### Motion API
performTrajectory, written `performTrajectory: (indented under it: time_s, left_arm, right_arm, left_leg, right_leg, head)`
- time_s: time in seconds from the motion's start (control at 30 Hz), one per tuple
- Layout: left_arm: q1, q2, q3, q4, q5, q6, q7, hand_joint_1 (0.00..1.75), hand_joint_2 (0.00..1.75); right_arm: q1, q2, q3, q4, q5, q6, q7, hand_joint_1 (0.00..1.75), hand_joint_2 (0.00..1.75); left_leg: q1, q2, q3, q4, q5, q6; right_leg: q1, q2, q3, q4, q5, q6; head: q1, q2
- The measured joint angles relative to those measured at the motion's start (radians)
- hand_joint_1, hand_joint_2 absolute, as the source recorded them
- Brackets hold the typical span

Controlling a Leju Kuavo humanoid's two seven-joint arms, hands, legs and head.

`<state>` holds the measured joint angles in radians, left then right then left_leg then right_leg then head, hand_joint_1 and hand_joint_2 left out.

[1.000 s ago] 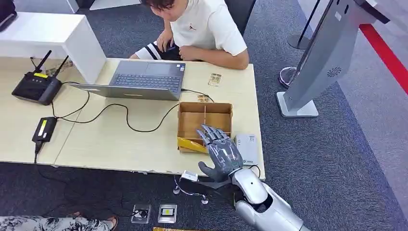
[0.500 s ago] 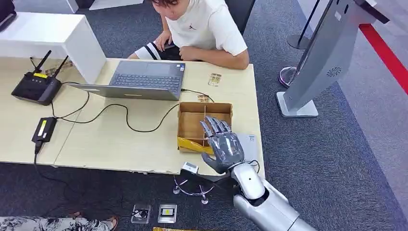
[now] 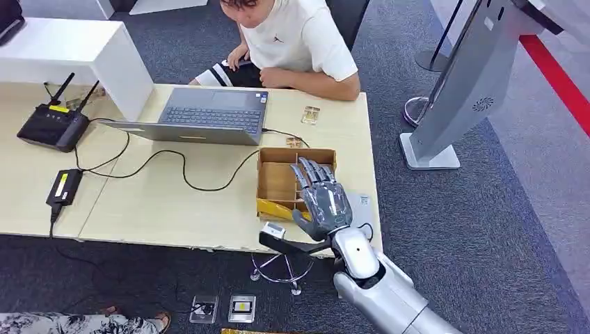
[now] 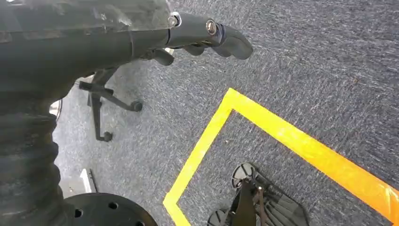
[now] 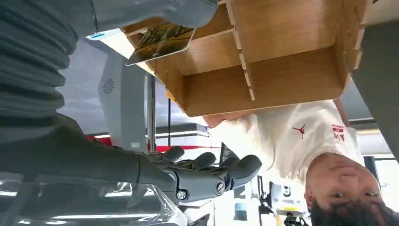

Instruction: Pass the card to the sensor for recognition and then transmit it.

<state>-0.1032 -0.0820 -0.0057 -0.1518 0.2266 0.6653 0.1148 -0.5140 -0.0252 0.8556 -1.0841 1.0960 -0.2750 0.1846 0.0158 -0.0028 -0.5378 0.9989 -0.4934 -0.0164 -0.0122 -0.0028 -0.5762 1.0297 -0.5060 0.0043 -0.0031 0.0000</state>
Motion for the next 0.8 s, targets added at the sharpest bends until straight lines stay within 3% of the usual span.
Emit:
performTrajectory:
  time_s: [0.8]
  left_arm:
    - [0.000, 0.001, 0.000, 0.000, 0.001, 0.002, 0.025, 0.00, 1.75]
  right_arm:
    - [-0.067, 0.029, -0.045, 0.124, -0.022, 0.003, 0.007, 0.03, 1.75]
  left_leg:
    - [0.000, 0.000, 0.000, 0.000, 0.000, 0.000]
  right_leg:
    - [0.000, 0.000, 0.000, 0.000, 0.000, 0.000]
  head:
    - [0.000, 0.000]
